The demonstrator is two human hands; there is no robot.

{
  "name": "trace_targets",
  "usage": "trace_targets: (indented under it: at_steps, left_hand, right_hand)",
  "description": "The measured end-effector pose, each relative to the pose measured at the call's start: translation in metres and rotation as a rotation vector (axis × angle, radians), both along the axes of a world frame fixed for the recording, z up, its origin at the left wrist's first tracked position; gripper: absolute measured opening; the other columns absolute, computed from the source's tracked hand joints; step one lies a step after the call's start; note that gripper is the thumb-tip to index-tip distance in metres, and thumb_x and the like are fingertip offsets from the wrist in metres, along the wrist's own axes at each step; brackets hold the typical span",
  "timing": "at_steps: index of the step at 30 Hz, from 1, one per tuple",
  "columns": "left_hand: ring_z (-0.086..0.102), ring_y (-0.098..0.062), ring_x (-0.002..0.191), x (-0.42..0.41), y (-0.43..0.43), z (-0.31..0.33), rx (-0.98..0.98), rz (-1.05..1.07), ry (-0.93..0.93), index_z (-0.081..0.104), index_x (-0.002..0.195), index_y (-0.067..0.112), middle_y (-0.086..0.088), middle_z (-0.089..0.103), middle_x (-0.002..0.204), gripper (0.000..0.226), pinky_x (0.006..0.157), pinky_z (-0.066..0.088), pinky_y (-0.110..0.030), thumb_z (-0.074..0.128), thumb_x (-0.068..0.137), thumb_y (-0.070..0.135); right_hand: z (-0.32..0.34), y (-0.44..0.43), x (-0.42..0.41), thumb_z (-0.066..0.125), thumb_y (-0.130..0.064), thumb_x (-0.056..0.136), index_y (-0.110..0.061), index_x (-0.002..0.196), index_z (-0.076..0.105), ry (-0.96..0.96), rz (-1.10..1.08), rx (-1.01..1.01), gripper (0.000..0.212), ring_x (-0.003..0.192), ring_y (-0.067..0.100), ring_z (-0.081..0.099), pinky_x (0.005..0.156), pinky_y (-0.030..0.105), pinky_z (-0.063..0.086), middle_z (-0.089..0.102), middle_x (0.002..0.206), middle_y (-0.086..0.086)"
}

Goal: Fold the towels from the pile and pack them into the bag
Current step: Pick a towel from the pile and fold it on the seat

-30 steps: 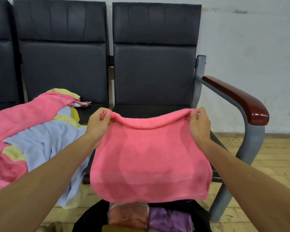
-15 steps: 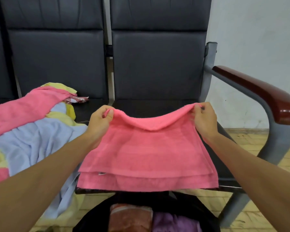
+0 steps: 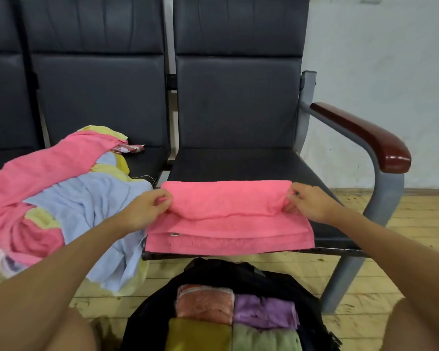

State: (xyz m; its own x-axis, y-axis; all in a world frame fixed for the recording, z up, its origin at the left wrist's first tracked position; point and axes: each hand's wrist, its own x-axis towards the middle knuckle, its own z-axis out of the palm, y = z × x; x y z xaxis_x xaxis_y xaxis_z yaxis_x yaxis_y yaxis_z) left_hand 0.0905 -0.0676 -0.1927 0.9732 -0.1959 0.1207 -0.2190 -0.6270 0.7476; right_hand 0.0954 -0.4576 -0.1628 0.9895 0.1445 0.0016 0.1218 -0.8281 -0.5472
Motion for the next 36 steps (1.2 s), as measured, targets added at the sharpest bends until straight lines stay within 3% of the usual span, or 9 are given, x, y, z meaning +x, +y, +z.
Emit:
trace_targets:
  at_steps: [2,5,11,19,22,25,30,34,36]
  left_hand:
    - [0.064,-0.013,0.102,0.000,0.002,-0.005,0.091,-0.067,0.045,0.069,0.089,0.016,0.006,0.073,0.095,0.019,0.100,0.045,-0.036,0.053,0.098,0.011]
    - [0.060,-0.011,0.109,0.006,0.000,-0.010,0.130,-0.006,0.054,0.070,0.091,0.015,0.008,0.070,0.104,0.020,0.100,0.041,-0.027,0.052,0.098,0.011]
    - [0.054,-0.007,0.116,0.022,-0.022,-0.019,0.088,0.058,0.015,0.065,0.085,0.012,0.004,0.067,0.106,0.024,0.097,0.037,-0.024,0.046,0.100,0.010]
    - [0.058,-0.025,0.094,0.021,-0.024,-0.011,0.029,0.186,-0.204,0.059,0.099,0.006,-0.009,0.065,0.098,0.018,0.085,0.044,-0.038,0.044,0.101,0.016]
    - [0.060,-0.025,0.095,0.013,-0.017,-0.006,-0.009,0.171,-0.235,0.061,0.096,0.009,-0.007,0.065,0.097,0.017,0.088,0.046,-0.041,0.045,0.101,0.015]
    - [0.058,-0.024,0.094,0.001,-0.014,0.003,-0.059,0.166,-0.266,0.060,0.096,0.006,-0.009,0.064,0.096,0.016,0.083,0.045,-0.032,0.045,0.100,0.010]
    - [0.059,-0.032,0.094,-0.016,-0.006,0.015,-0.091,0.108,-0.237,0.063,0.095,0.004,-0.016,0.064,0.096,0.017,0.086,0.047,-0.044,0.048,0.099,0.012]
    - [0.062,-0.028,0.093,-0.028,-0.004,0.018,-0.018,0.032,-0.032,0.067,0.075,0.024,-0.008,0.068,0.090,0.017,0.087,0.046,-0.039,0.056,0.085,0.031]
    - [0.063,-0.025,0.094,-0.029,-0.004,0.016,0.033,0.020,0.087,0.071,0.073,0.022,-0.007,0.071,0.092,0.024,0.087,0.046,-0.033,0.057,0.093,0.020]
  right_hand:
    - [-0.005,-0.001,0.001,0.043,-0.020,0.103,-0.016,0.100,0.057,-0.006,0.024,-0.147,0.015,0.090,0.017,0.066,0.082,0.033,0.052,0.071,0.095,-0.001]
    - [-0.013,0.002,0.011,0.039,-0.019,0.103,-0.016,0.108,0.050,-0.017,0.016,-0.291,0.012,0.074,0.014,0.056,0.060,0.025,0.040,0.062,0.090,0.002]
    - [-0.038,-0.007,0.037,0.043,-0.012,0.097,-0.021,0.109,0.055,-0.037,-0.001,-0.290,0.019,0.086,0.018,0.061,0.084,0.036,0.051,0.066,0.104,0.003]
    - [-0.032,-0.014,0.033,0.042,-0.019,0.103,-0.015,0.112,0.057,-0.386,-0.105,-0.109,0.018,0.062,0.012,0.057,0.056,0.025,0.043,0.065,0.081,0.001]
    - [-0.024,-0.020,0.023,0.039,-0.025,0.104,-0.017,0.115,0.056,-0.432,-0.112,-0.141,0.022,0.063,0.014,0.059,0.060,0.035,0.052,0.066,0.082,0.003]
    - [-0.015,-0.027,0.009,0.039,-0.024,0.104,-0.017,0.118,0.058,-0.464,-0.099,-0.127,0.024,0.066,0.015,0.058,0.064,0.036,0.052,0.067,0.088,0.004]
    - [-0.007,-0.036,-0.016,0.043,-0.022,0.103,-0.017,0.115,0.063,-0.446,-0.009,-0.104,0.023,0.070,0.008,0.053,0.065,0.025,0.041,0.062,0.089,-0.006]
    - [-0.003,-0.043,-0.030,0.047,-0.024,0.102,-0.020,0.108,0.065,-0.310,0.094,-0.237,0.019,0.068,0.003,0.053,0.062,0.018,0.037,0.066,0.086,-0.009]
    - [-0.002,-0.043,-0.033,0.050,-0.029,0.101,-0.019,0.105,0.068,-0.169,0.143,-0.300,0.021,0.075,0.005,0.057,0.065,0.015,0.038,0.065,0.086,-0.012]
